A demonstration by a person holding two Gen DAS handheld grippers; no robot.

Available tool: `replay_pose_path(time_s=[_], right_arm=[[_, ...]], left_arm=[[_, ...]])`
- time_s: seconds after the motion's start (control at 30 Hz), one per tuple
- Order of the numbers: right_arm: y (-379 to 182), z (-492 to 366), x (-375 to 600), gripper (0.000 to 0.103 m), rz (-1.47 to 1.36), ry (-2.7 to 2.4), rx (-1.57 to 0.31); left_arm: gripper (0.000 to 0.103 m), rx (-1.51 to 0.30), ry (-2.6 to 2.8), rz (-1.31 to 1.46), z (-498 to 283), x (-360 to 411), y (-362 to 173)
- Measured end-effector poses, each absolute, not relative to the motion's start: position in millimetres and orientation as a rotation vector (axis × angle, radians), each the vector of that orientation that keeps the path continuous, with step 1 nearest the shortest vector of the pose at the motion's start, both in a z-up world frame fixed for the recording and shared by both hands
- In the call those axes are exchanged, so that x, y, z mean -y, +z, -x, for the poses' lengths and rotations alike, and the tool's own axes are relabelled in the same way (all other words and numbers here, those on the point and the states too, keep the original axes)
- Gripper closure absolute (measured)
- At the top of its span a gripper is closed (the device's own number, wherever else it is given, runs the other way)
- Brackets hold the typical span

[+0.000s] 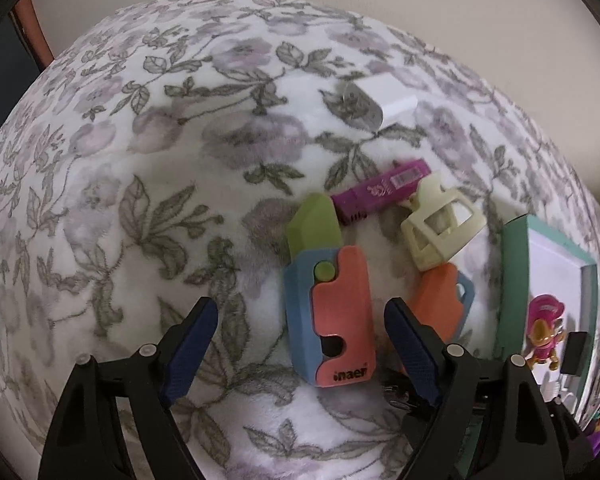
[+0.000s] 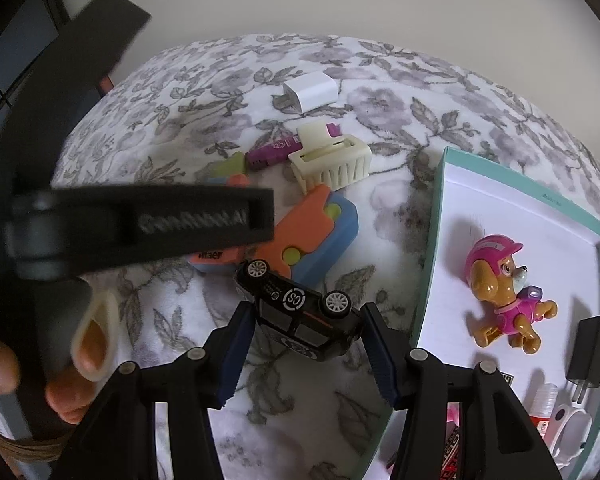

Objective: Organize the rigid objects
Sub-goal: 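Grasp the pink-blue block toy with left tool while right tool grasps black toy car, then lift the block toy and toy car and carry them over the tray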

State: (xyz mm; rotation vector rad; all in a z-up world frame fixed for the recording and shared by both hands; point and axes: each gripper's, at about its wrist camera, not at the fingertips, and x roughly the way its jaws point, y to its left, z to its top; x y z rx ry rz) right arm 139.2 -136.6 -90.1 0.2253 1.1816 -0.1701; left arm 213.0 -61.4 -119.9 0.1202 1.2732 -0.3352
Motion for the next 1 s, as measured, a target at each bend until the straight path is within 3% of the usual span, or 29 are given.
replay_pose_path(time_s=[0.07,0.2,0.33,0.57,1.0], right_arm=[[-91,-139,137,0.046,-0.229,-0.168,-1.183],[-91,-138,137,0.046,-0.234,-0.167,-1.185],[-89,-138,137,0.046,-0.226,-0.172,-1.185],[-82,-136,142,0.046,-0.241,-0.180,-1.172],[-47,-128,154,0.047,-0.259,-0.193,-1.097]], left_arm=[[0.030,-1.284,-0.334,-0.126,-212,62,-123],[0.036,-1.285,-0.339,-0.143,-209,65,-125],[0.059,-1.274,-0.334,-0.172,-206,71,-122],[0.059,-1.271,-0.334,-0.183,-203,75,-114],[0.059,-1.128,-0.341,-0.144,-194,69,-50]])
